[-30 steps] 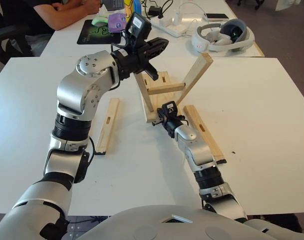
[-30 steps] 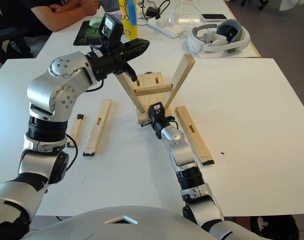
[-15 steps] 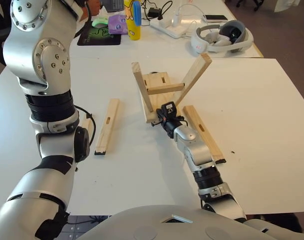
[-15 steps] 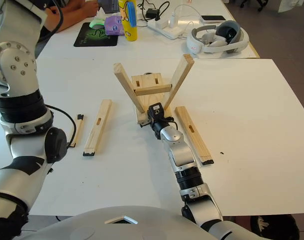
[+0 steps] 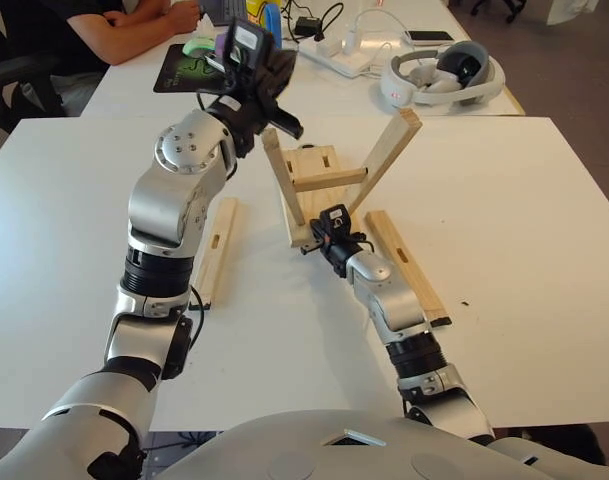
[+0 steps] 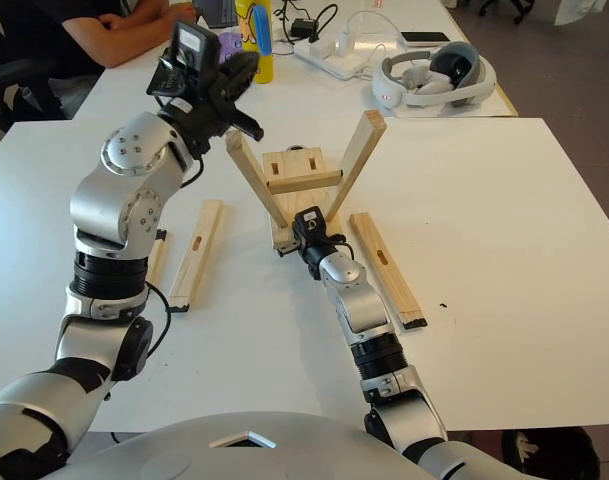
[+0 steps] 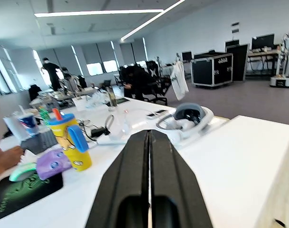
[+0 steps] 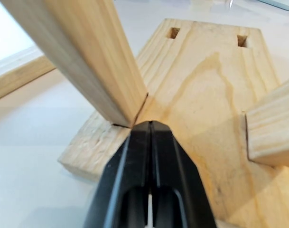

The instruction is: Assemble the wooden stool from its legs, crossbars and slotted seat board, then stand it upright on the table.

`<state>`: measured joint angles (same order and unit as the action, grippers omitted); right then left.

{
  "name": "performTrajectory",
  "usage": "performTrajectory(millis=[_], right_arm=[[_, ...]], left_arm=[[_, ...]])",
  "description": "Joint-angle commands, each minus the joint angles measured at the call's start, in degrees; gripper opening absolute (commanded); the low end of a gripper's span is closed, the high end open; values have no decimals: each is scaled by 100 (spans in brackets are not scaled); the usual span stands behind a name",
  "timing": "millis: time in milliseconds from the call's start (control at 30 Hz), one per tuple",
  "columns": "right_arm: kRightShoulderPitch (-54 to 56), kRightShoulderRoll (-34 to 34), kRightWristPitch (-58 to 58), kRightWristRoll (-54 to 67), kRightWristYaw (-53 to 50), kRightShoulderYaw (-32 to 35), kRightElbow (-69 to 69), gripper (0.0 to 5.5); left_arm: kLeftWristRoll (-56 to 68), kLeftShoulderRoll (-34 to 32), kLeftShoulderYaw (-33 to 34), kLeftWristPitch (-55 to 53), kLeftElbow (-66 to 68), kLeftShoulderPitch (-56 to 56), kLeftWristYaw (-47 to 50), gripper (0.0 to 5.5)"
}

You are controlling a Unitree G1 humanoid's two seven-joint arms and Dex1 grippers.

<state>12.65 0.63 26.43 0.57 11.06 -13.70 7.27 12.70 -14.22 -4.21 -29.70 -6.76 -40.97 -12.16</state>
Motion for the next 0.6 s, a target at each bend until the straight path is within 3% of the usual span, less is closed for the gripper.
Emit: performTrajectory(millis=[33,167,300,433,600], right_arm=[[-494,-84,-108,126,237,-33,-115,0],[-1162,-542,229,195,407,54,-1875,0],[-1543,-1154,872,245,504,447,-2979,0],[-1275,-1551,1054,-43,393,616,-2725,0],[-1037,-1602,1069,-385,301,318,-2189,0]], left_arm=[[-339,-109,465,621,-163,-182,338,1],[-575,-204,784,720,-886,449,593,1],[-788,-104,962,199,-2063,2089,929,1],[-884,75,808,-163,-2508,2864,1093,1],[-937,205,535,-271,-2381,2723,1070,1]])
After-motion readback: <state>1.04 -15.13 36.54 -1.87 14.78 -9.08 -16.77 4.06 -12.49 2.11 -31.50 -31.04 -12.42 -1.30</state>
